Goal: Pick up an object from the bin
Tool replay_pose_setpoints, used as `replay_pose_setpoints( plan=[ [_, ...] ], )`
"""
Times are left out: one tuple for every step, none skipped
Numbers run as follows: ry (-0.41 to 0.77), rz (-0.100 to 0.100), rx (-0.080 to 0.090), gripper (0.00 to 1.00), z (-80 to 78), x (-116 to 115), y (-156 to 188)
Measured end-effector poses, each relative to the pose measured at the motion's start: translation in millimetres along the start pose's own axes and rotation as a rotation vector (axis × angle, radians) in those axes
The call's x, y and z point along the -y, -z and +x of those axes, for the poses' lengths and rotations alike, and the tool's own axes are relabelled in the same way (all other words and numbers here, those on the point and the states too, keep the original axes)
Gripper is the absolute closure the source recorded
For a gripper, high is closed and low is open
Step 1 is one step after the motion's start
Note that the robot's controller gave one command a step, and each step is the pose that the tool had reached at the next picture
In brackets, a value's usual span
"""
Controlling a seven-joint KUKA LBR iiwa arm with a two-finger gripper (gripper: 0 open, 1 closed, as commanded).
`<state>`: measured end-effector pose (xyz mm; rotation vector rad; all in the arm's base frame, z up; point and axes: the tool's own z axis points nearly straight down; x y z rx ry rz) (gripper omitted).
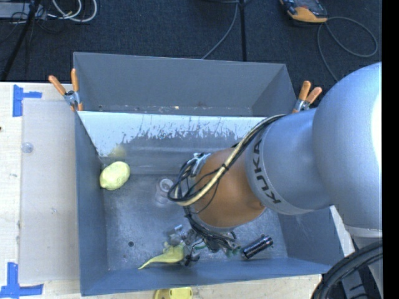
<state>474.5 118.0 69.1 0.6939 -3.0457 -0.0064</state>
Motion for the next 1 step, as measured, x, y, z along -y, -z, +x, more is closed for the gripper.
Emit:
replay_pose_setpoints(
  plan=[
    [-0.014,0.0,0.002,1.0,-3.7,6.5,159.7]
  ],
)
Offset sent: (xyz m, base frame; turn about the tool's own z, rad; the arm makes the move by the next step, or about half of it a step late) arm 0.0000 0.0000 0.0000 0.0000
